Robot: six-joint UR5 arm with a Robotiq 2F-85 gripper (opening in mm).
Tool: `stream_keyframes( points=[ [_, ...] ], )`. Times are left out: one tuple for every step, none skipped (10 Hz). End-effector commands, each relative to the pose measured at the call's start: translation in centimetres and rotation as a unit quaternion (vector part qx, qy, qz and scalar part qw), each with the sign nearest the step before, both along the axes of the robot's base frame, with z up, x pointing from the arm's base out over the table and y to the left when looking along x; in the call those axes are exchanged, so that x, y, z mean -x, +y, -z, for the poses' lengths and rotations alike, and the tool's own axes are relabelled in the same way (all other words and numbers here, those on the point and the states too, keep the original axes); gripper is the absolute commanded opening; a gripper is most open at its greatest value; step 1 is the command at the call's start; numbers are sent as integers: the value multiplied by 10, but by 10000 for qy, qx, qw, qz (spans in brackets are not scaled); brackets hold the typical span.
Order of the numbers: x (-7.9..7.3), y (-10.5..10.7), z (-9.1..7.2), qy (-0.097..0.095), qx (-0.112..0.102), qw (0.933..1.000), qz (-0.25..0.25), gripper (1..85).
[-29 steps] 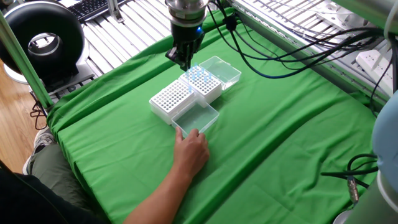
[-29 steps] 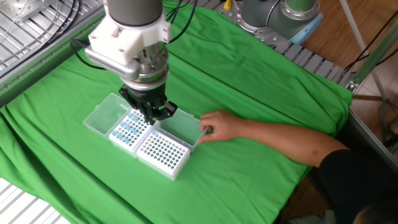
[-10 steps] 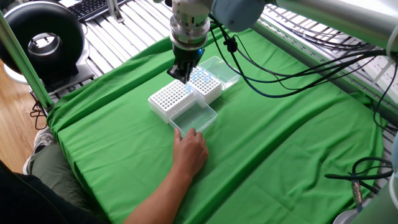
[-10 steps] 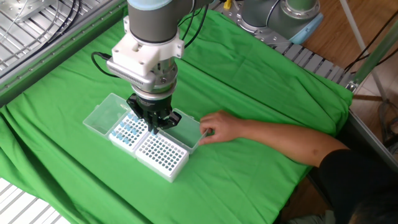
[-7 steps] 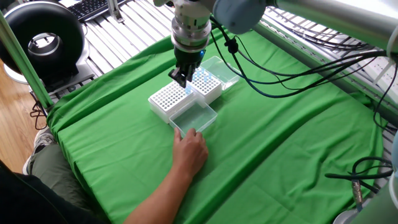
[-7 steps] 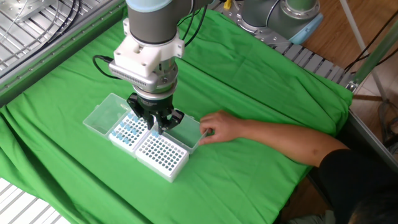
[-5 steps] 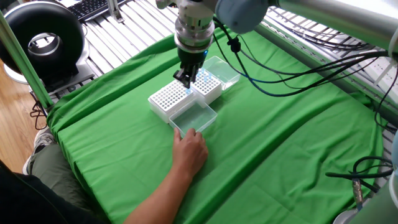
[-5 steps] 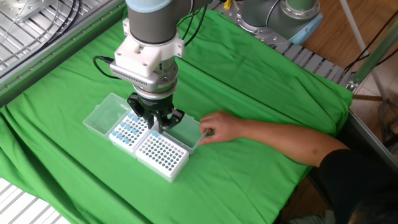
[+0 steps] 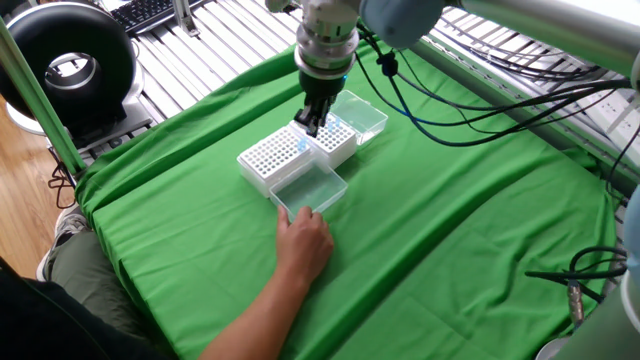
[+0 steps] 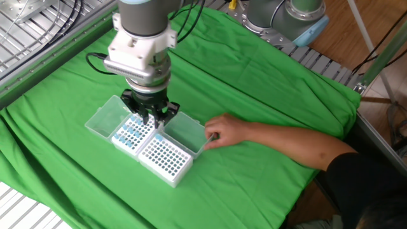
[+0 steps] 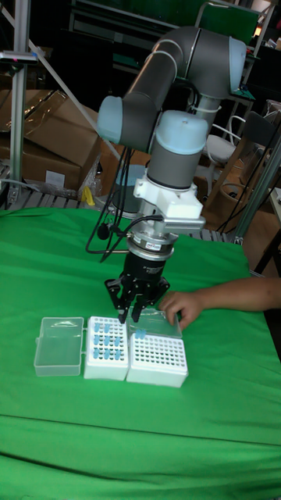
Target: Insert a medium pipette tip into the holder for medium pipette tips
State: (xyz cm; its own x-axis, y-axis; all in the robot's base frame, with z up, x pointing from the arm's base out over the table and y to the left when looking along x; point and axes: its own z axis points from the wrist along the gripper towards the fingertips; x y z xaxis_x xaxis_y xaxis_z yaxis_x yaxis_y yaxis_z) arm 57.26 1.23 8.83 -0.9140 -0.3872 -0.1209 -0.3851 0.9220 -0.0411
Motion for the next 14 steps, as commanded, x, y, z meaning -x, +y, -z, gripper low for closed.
stream_keyframes(
  points=[
    [1,-16,5,0,-123,9995,-298,323],
    [1,-18,6,-1,-123,9993,-359,327],
    [1,-19,7,-17,-120,9992,-374,327],
    [1,-21,8,-32,-100,9991,-404,327],
    [0,-22,8,-47,-73,9990,-434,327],
    [-2,-24,9,-69,-28,9989,-472,327],
    [-4,-26,10,-90,18,9986,-517,327],
    [-5,-28,9,-89,47,9984,-563,327],
    [-6,-30,8,-88,77,9981,-609,327],
    [-8,-30,9,-112,66,9979,-631,327],
    [-9,-29,11,-137,37,9979,-630,327],
    [-10,-27,13,-155,-8,9979,-629,317],
    [-10,-26,15,-171,-25,9980,-614,307],
    [-11,-26,16,-179,-24,9980,-613,297]
  ],
)
